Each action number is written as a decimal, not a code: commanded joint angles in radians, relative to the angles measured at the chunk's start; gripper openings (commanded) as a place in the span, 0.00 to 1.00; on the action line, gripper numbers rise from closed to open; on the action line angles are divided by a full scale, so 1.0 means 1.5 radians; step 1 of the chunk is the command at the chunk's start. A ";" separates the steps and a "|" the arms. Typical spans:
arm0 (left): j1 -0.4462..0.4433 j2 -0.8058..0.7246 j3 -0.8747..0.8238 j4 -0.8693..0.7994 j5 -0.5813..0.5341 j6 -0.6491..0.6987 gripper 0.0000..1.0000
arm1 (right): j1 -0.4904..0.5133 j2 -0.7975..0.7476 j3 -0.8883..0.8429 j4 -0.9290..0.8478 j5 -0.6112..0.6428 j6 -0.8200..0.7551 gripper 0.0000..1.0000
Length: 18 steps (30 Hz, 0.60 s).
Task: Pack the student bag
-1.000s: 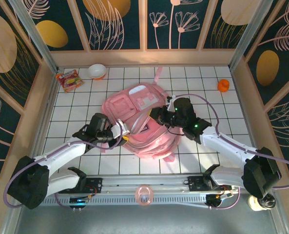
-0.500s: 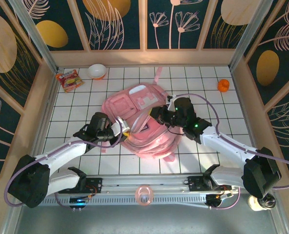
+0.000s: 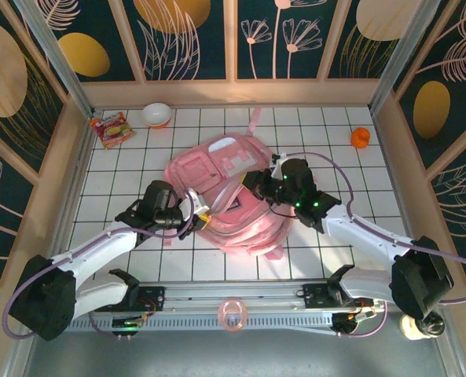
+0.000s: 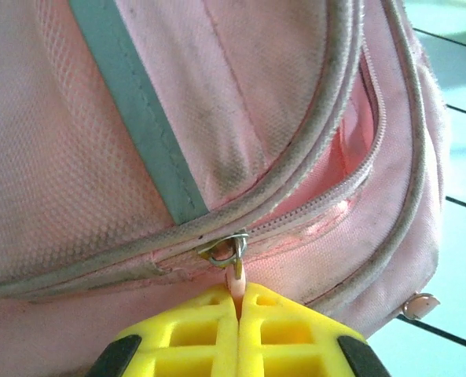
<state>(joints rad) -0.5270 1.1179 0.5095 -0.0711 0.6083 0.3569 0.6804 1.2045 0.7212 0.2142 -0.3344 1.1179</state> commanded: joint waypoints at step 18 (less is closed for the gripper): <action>-0.041 -0.055 0.016 0.052 -0.034 -0.367 0.00 | 0.088 -0.083 -0.104 -0.045 0.078 0.060 0.41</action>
<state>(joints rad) -0.5915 1.0718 0.5201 -0.0856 0.5873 -0.0261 0.7589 1.1469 0.6426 0.2012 -0.2584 1.1568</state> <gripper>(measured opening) 0.051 0.398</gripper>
